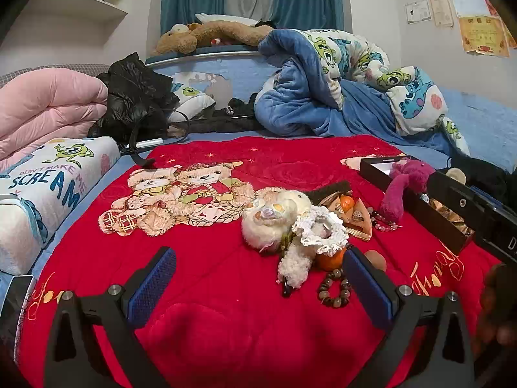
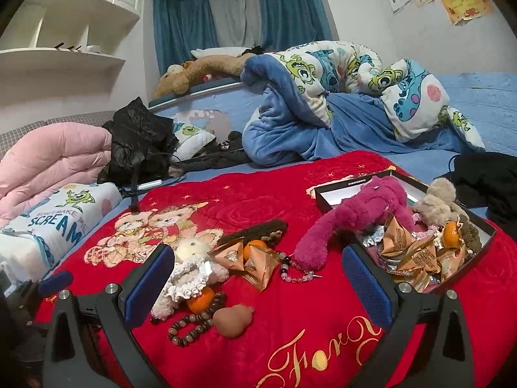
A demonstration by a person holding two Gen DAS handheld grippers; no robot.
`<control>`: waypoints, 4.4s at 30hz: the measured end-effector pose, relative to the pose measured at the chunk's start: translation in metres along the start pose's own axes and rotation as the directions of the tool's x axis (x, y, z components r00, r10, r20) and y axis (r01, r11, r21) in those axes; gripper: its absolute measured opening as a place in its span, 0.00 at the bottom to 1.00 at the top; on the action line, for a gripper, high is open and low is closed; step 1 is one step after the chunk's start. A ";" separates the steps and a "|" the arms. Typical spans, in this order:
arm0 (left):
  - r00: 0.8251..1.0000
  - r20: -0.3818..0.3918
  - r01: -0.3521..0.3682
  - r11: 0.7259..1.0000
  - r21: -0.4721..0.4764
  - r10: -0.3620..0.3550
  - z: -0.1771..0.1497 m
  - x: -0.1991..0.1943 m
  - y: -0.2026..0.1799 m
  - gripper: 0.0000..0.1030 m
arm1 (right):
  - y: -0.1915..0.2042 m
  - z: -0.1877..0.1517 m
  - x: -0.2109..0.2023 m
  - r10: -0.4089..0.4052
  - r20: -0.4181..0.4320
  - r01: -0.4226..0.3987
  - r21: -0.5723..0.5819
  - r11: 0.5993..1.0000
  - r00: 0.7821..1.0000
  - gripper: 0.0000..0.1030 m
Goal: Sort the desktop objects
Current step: 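Reach the right tool toward a tan snack packet while the left tool approaches the white lace scrunchie, then close the right tool on the tan snack packet while the left tool grasps the white lace scrunchie, then carry the snack packet in the right tool and the scrunchie in the left tool to the black tray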
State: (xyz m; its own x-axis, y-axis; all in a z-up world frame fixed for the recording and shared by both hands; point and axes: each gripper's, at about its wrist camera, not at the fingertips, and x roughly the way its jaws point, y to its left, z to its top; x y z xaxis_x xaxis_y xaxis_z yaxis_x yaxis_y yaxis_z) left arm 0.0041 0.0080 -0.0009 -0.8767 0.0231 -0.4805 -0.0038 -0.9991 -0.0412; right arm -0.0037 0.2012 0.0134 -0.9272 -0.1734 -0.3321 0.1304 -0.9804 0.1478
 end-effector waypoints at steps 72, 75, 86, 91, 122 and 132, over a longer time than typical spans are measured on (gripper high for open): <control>0.969 -0.225 0.110 0.994 0.005 -0.106 0.021 0.126 -0.013 0.71 | -0.025 -0.024 0.166 0.159 -0.413 -0.158 0.035 0.987 0.897 0.34; 0.967 -0.222 0.126 0.992 -0.005 -0.124 0.021 0.126 -0.012 0.62 | -0.025 -0.023 0.165 0.150 -0.412 -0.151 0.029 0.988 0.899 0.33; 0.973 -0.195 0.123 0.992 -0.013 -0.123 0.025 0.111 -0.004 0.32 | -0.026 -0.016 0.147 0.151 -0.362 -0.140 0.058 0.988 0.920 0.30; 0.978 -0.159 0.137 0.990 -0.016 -0.138 0.028 0.099 0.000 0.31 | -0.020 -0.011 0.135 0.150 -0.340 -0.137 0.060 0.989 0.928 0.30; 0.975 -0.020 0.222 0.975 0.012 -0.222 0.052 0.011 -0.031 0.10 | -0.029 0.023 0.084 0.206 -0.240 -0.182 0.117 0.976 0.949 0.30; 0.955 -0.026 0.297 0.952 0.067 -0.296 0.054 0.000 -0.111 0.10 | -0.072 0.034 0.052 0.170 -0.197 -0.143 0.143 0.979 0.966 0.30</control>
State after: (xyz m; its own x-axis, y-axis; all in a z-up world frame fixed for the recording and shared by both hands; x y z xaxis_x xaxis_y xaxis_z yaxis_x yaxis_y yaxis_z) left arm -0.0211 0.1171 0.0511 -0.8235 0.3190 -0.4691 -0.2964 -0.9470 -0.1237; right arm -0.0732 0.2660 0.0175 -0.8039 -0.3522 -0.4792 0.2100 -0.9220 0.3253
